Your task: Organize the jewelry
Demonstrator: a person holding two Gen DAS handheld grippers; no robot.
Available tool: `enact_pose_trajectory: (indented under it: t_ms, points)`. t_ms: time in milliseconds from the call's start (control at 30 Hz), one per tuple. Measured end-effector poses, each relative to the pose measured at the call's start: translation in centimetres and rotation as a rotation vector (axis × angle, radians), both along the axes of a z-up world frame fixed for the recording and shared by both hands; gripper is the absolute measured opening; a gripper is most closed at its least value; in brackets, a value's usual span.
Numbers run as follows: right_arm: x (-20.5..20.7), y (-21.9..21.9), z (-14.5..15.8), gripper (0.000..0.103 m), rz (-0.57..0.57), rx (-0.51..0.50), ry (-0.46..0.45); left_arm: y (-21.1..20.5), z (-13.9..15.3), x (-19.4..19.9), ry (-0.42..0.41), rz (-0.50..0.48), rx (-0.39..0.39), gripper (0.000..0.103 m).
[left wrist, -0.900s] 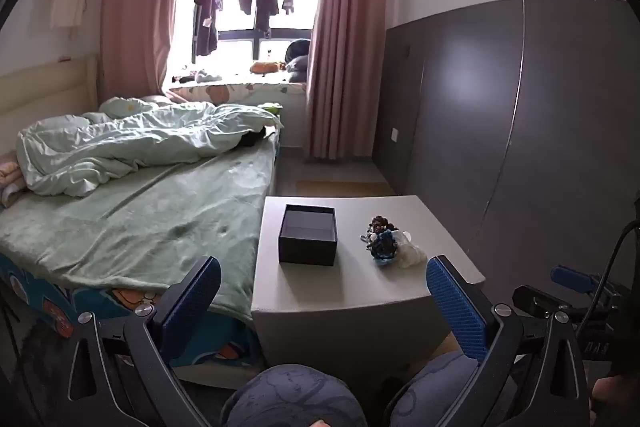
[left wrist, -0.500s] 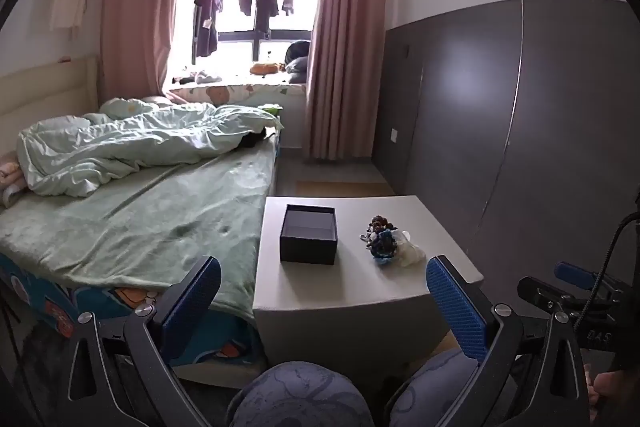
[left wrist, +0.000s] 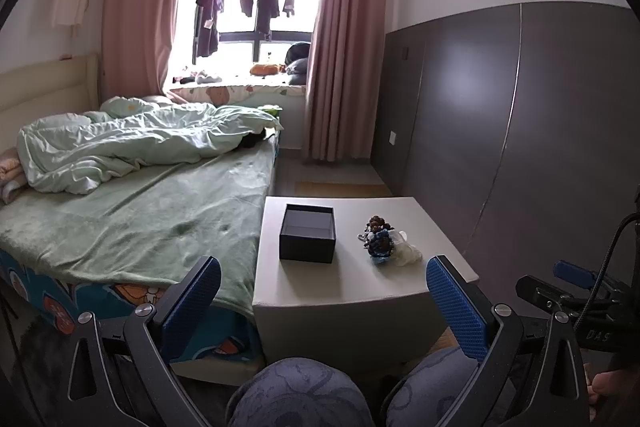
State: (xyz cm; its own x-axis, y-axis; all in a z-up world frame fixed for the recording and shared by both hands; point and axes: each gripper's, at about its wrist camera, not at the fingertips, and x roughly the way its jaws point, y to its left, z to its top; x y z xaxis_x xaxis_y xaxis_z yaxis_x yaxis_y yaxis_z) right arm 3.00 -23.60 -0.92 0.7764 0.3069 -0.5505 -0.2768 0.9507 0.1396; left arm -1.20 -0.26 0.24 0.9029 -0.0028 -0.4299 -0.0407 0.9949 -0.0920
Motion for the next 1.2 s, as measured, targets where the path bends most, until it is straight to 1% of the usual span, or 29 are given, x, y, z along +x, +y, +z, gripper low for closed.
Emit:
enact_pose_trajectory:
  t_ms: [300,333,633,667,1200]
  points:
    - [-0.2,0.1,0.2,0.102,0.005,0.0,0.002,-0.8,0.0,0.3,-0.002,0.009,0.003,0.103]
    - [-0.2,0.2,0.2,0.102,0.006,0.0,0.002,0.0,0.1,-0.3,-0.006,0.008,-0.002,0.103]
    - [-0.4,0.4,0.2,0.102,0.01,-0.004,0.003,-0.5,0.1,-0.3,-0.006,0.008,0.0,0.103]
    - [-0.5,0.4,0.2,0.102,0.011,-0.005,0.003,0.1,0.1,-0.6,-0.009,0.008,-0.003,0.103]
    - [-0.5,0.7,0.3,0.102,0.013,-0.006,0.005,0.5,0.2,-1.0,-0.009,0.01,-0.007,0.103]
